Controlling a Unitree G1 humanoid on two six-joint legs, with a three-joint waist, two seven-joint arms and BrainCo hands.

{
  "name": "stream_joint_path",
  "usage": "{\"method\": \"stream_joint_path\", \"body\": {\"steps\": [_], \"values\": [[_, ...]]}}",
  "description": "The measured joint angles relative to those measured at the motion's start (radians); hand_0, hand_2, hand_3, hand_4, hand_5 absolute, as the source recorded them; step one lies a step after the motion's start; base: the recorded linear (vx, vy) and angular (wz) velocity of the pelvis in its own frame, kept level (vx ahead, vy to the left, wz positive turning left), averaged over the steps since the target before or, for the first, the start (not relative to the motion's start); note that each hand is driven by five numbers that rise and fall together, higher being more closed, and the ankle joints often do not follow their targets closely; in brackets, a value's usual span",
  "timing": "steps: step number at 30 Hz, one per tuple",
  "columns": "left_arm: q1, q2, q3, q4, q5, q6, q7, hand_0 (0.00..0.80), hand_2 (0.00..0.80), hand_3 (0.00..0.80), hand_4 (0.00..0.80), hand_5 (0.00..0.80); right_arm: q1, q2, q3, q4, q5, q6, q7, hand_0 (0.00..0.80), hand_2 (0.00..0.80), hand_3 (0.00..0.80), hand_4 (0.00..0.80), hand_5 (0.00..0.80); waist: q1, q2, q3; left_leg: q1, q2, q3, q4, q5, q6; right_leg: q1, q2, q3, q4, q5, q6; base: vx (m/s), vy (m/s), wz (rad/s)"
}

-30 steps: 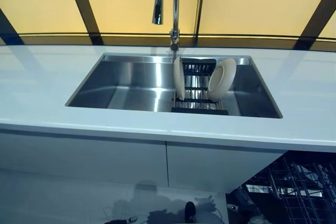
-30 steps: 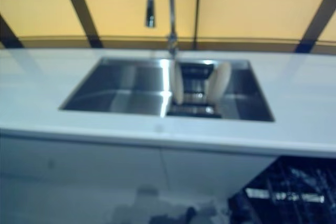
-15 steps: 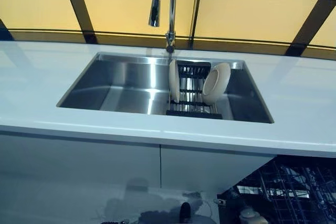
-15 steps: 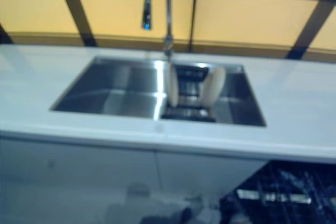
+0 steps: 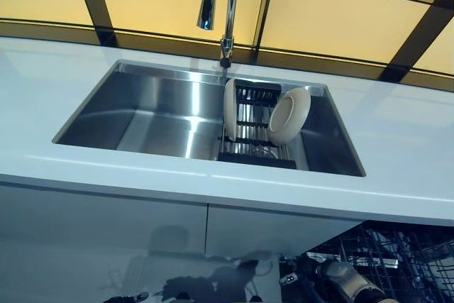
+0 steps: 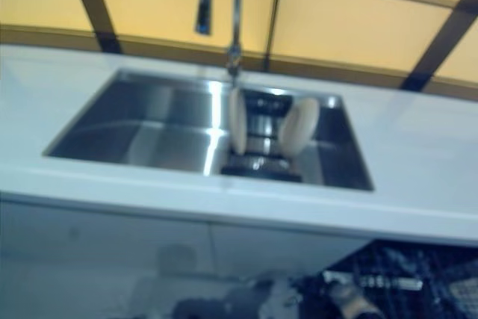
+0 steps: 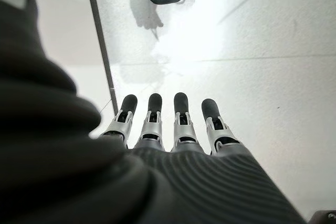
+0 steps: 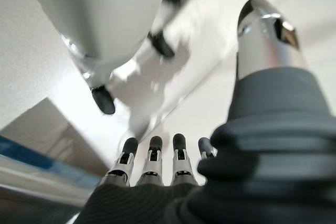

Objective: Take plates into dishwasher

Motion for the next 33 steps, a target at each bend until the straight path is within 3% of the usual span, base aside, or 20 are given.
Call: {"method": "stream_joint_path", "body": {"steps": [3, 6, 8, 12, 16, 19, 21, 22, 26, 30, 33], "values": [[-0.002, 0.012, 0.019, -0.001, 0.000, 0.000, -0.017, 0.000, 0.000, 0.000, 0.000, 0.000, -0.002, -0.067, 0.020, -0.217, 0.059, 0.068, 0.153, 0.000, 0.000, 0.000, 0.000, 0.000, -0.005, -0.016, -0.007, 0.020, 0.001, 0.006, -0.027, 0.009, -0.001, 0.008, 0.002, 0.002, -0.010, 0.001, 0.001, 0.016, -0.015, -0.06], [-0.008, 0.024, 0.041, 0.001, 0.001, -0.012, -0.026, 0.000, 0.000, 0.000, 0.000, 0.000, -0.016, -0.168, 0.016, -0.509, 0.235, 0.169, 0.328, 0.000, 0.000, 0.000, 0.000, 0.000, -0.015, -0.032, -0.011, 0.031, 0.002, 0.028, -0.029, 0.007, -0.003, 0.011, 0.002, 0.007, -0.010, 0.002, 0.002, 0.012, -0.005, -0.11], [-0.001, 0.028, 0.060, 0.004, 0.001, -0.024, -0.026, 0.000, 0.000, 0.000, 0.000, 0.000, -0.040, -0.193, 0.010, -0.598, 0.327, 0.197, 0.393, 0.000, 0.000, 0.000, 0.000, 0.000, -0.032, -0.035, -0.009, 0.032, 0.004, 0.031, -0.033, 0.007, -0.003, 0.011, 0.003, 0.007, -0.010, 0.005, 0.000, 0.013, -0.019, -0.08], [0.002, 0.028, 0.061, 0.036, 0.011, -0.043, -0.027, 0.000, 0.000, 0.000, 0.000, 0.000, -0.098, -0.199, -0.097, -0.709, 0.646, 0.360, 0.515, 0.000, 0.000, 0.000, 0.000, 0.000, -0.035, -0.042, -0.010, 0.030, 0.010, 0.051, -0.034, 0.004, -0.005, 0.003, 0.005, 0.011, -0.011, 0.012, 0.003, 0.038, -0.012, -0.14], [0.003, 0.027, 0.061, 0.056, 0.040, -0.061, -0.028, 0.000, 0.000, 0.000, 0.000, 0.000, -0.183, -0.185, -0.135, -0.715, 0.913, 0.512, 0.527, 0.000, 0.000, 0.000, 0.000, 0.000, -0.033, -0.037, -0.008, 0.031, 0.011, 0.055, -0.033, 0.004, -0.006, 0.002, 0.007, 0.010, -0.013, 0.015, 0.001, 0.044, -0.001, -0.03], [0.006, 0.025, 0.059, 0.079, 0.040, -0.081, -0.028, 0.000, 0.000, 0.000, 0.000, 0.000, -0.235, -0.174, -0.157, -0.768, 1.140, 0.560, 0.458, 0.000, 0.000, 0.000, 0.000, 0.000, -0.031, -0.031, -0.005, 0.035, 0.010, 0.054, -0.028, 0.006, -0.006, 0.004, 0.007, 0.009, -0.018, 0.018, -0.003, 0.038, 0.000, 0.01], [0.014, 0.018, 0.057, 0.091, 0.041, -0.084, -0.029, 0.000, 0.000, 0.000, 0.000, 0.000, -0.284, -0.139, -0.182, -0.798, 1.262, 0.559, 0.385, 0.000, 0.000, 0.000, 0.000, 0.000, -0.033, -0.027, -0.004, 0.042, 0.009, 0.055, -0.028, 0.006, -0.006, 0.011, 0.007, 0.009, -0.021, 0.019, -0.004, 0.036, 0.012, -0.01], [0.013, 0.010, 0.057, 0.094, 0.042, -0.090, -0.032, 0.000, 0.000, 0.000, 0.000, 0.000, -0.340, -0.113, -0.212, -0.820, 1.375, 0.545, 0.289, 0.000, 0.000, 0.000, 0.000, 0.000, -0.031, -0.017, -0.002, 0.045, 0.009, 0.054, -0.028, 0.006, -0.006, 0.015, 0.007, 0.007, -0.021, 0.019, -0.004, 0.042, 0.020, 0.00], [0.015, -0.009, 0.056, 0.094, 0.081, -0.108, -0.032, 0.000, 0.000, 0.000, 0.000, 0.000, -0.461, -0.103, -0.290, -0.785, 1.552, 0.414, 0.017, 0.000, 0.000, 0.000, 0.000, 0.000, -0.026, -0.009, -0.012, 0.053, 0.008, 0.051, -0.029, 0.006, -0.006, 0.025, 0.006, 0.006, -0.021, 0.019, -0.004, 0.039, 0.024, 0.03], [0.021, -0.022, 0.054, 0.095, 0.080, -0.107, -0.031, 0.000, 0.000, 0.000, 0.000, 0.000, -0.548, -0.162, -0.410, -0.574, 1.544, 0.236, -0.234, 0.000, 0.000, 0.000, 0.000, 0.000, -0.029, -0.002, -0.031, 0.061, 0.006, 0.055, -0.030, 0.006, -0.006, 0.030, 0.005, 0.009, -0.021, 0.019, -0.004, 0.043, 0.042, -0.03], [0.015, -0.028, 0.040, 0.090, 0.074, -0.106, -0.029, 0.000, 0.000, 0.000, 0.000, 0.000, -0.589, -0.280, -0.434, -0.427, 1.442, 0.150, -0.365, 0.000, 0.000, 0.000, 0.000, 0.000, -0.033, 0.005, -0.057, 0.063, 0.006, 0.059, -0.033, 0.005, -0.005, 0.030, 0.006, 0.013, -0.021, 0.019, -0.003, 0.054, 0.038, -0.04]]}}
